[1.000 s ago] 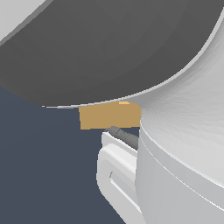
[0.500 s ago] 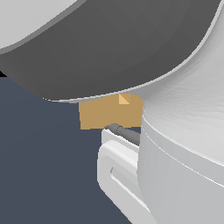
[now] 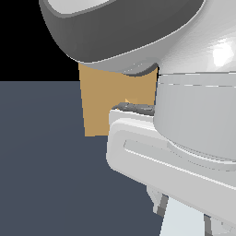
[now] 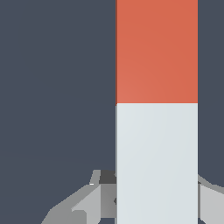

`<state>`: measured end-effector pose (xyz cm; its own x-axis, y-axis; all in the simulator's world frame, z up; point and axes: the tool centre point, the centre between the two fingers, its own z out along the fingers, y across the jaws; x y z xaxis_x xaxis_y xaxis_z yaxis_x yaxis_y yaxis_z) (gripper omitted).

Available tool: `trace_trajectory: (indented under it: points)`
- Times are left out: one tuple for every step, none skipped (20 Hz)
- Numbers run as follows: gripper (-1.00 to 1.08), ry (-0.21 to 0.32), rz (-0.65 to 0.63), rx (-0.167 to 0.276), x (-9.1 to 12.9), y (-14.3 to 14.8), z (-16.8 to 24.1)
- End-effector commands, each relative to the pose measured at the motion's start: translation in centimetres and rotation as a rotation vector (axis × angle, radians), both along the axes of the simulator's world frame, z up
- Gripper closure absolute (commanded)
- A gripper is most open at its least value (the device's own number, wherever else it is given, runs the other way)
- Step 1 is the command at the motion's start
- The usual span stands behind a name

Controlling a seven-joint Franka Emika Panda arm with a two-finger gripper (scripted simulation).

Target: Insert the peg into the horizontal hole in a box.

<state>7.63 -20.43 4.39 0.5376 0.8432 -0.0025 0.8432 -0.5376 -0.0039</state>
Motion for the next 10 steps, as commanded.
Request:
trace_trajectory:
  points:
    - [1.08, -0.004, 0.091, -0.001, 0.5, 1.7, 1.2]
    - [1.08, -0.004, 0.131, -0.001, 0.6, 2.5, 1.6]
    - [1.08, -0.005, 0.171, -0.001, 0.7, 3.3, 2.0]
    - [1.08, -0.005, 0.212, -0.001, 0.7, 4.0, 2.5]
    - [1.08, -0.005, 0.253, -0.001, 0.7, 4.8, 2.9]
    - [1.08, -0.005, 0.294, -0.001, 0.7, 5.6, 3.3]
    - [1.08, -0.005, 0.333, -0.001, 0.6, 6.4, 3.7]
    - [1.08, -0.005, 0.370, -0.001, 0.5, 7.1, 4.1]
    - [1.08, -0.005, 0.405, -0.001, 0.4, 7.8, 4.5]
    - [1.08, -0.005, 0.437, 0.000, 0.3, 8.4, 4.8]
